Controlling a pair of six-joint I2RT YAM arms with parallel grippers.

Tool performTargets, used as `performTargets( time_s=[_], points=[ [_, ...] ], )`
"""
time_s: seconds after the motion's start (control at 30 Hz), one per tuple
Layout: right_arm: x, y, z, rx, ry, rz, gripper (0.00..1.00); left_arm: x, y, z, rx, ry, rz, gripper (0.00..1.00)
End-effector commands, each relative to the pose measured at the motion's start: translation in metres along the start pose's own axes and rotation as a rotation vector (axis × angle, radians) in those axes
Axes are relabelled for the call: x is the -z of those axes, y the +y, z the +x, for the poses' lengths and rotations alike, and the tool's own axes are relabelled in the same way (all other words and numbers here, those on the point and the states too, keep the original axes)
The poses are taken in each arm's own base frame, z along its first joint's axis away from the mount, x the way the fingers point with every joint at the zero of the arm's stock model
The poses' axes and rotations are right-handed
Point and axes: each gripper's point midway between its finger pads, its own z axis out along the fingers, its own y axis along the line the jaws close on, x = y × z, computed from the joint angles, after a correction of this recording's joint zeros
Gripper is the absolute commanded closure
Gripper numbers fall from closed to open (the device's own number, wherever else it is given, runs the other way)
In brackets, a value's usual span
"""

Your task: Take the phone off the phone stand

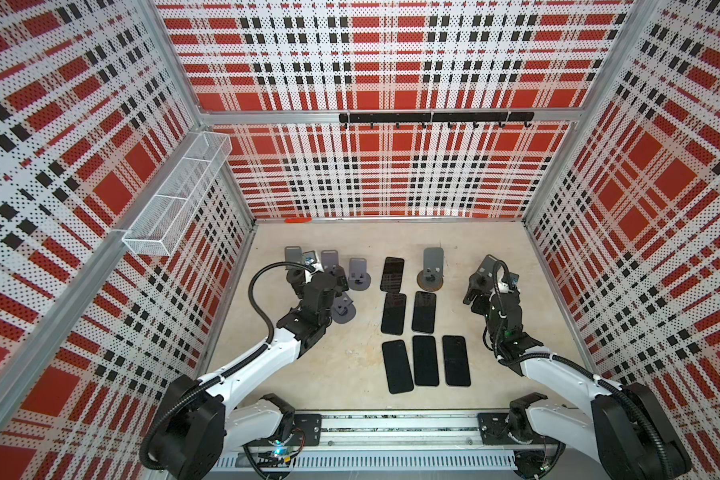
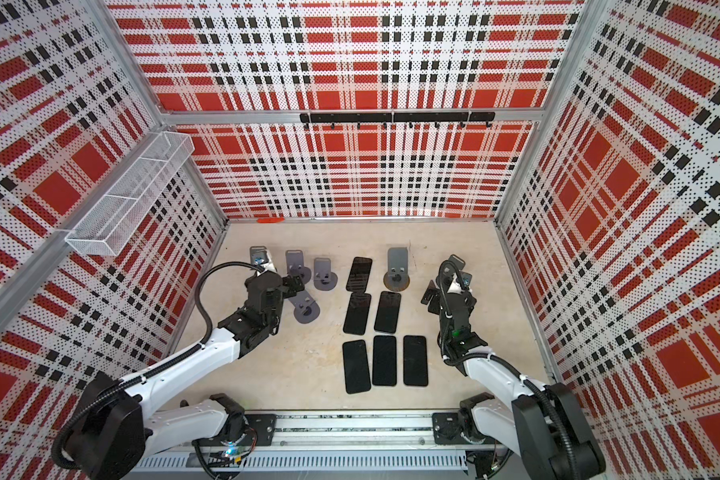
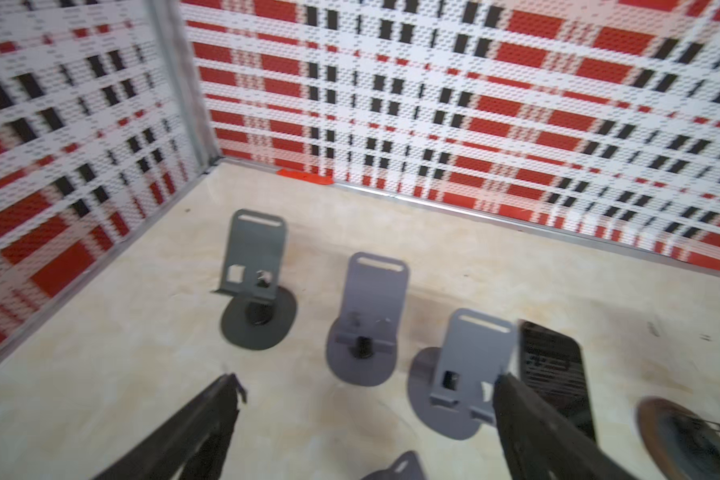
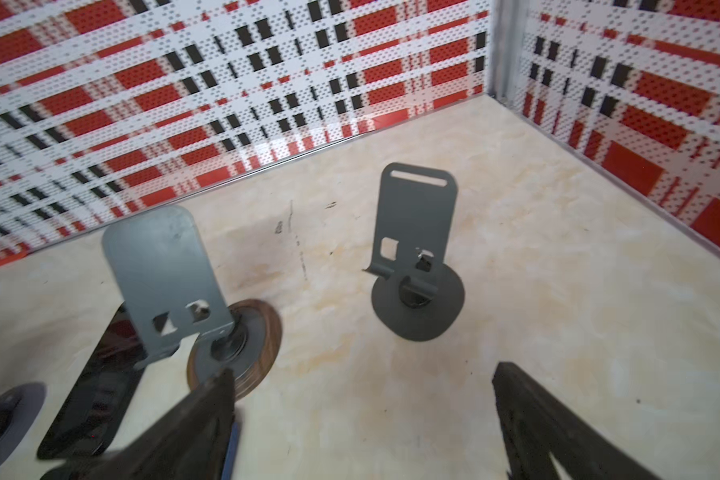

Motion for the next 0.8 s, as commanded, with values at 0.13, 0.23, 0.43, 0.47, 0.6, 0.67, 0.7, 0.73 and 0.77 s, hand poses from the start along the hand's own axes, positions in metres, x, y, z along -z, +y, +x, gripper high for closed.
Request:
performTargets(
  time_s=[0.13, 0.23, 0.43, 0.47, 0.6, 0.67, 0.7, 0.73, 0.77],
  points=[
    [0.04, -0.011, -0.032, -0.071, -0.305, -0.066, 0.0, 0.015, 0.083, -0.005, 0.031, -0.24, -0.085, 0.02],
    [0.044, -0.019, -0.042, -0.091, -0.361, -0.062, 0.0, 0.018, 0.104, -0.003, 0.008, -0.281, -0.084, 0.02],
    [0.02, -0.008, -0.059, 0.223, -0.306, 0.014, 0.0, 0.016, 0.1, 0.007, -0.162, -0.334, -0.011, 0.02],
    [0.015, -0.009, -0.058, 0.276, -0.299, 0.024, 0.0, 0.01, 0.097, 0.011, -0.173, -0.321, 0.013, 0.02],
    [-0.01, -0.022, -0.043, 0.293, -0.25, 0.02, 0.0, -0.015, 0.092, 0.01, -0.132, -0.304, 0.046, 0.02],
    [-0.019, -0.027, -0.034, 0.305, -0.24, 0.025, 0.0, -0.021, 0.087, 0.01, -0.146, -0.301, 0.084, 0.02],
    [-0.022, -0.027, -0.032, 0.309, -0.245, 0.018, 0.0, -0.022, 0.089, 0.006, -0.126, -0.319, 0.083, 0.02],
    [-0.024, -0.026, -0.029, 0.327, -0.249, 0.003, 0.0, -0.025, 0.093, 0.006, -0.09, -0.324, 0.088, 0.02],
    [-0.026, -0.025, -0.028, 0.333, -0.262, -0.007, 0.0, -0.028, 0.093, 0.007, -0.076, -0.331, 0.114, 0.02]
  ],
)
